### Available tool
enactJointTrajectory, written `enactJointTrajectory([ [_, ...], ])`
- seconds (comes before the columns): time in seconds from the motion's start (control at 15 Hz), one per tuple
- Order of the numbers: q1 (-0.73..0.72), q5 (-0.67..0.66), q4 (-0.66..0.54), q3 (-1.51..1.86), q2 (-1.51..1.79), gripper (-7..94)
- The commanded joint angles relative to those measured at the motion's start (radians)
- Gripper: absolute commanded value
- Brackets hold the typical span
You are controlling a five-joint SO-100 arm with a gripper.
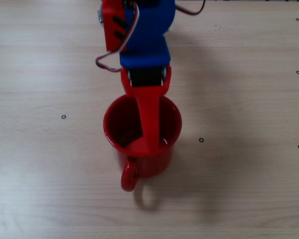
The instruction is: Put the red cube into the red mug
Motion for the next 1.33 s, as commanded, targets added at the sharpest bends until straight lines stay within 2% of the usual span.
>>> enactJointTrajectory([
  [0.0,0.0,-0.026,0.02,-0.021,0.202,51],
  [0.2,0.008,-0.08,0.02,-0.021,0.308,42],
  [0.27,0.014,-0.095,0.031,-0.021,0.353,30],
  [0.33,0.025,-0.084,0.044,-0.021,0.402,1],
  [0.8,0.086,-0.164,0.08,0.321,0.939,0],
  [0.93,0.089,-0.17,0.057,0.463,1.115,0],
  [1.07,0.103,-0.123,-0.037,0.664,1.308,0],
  [1.27,0.118,-0.137,-0.166,0.991,1.608,0],
])
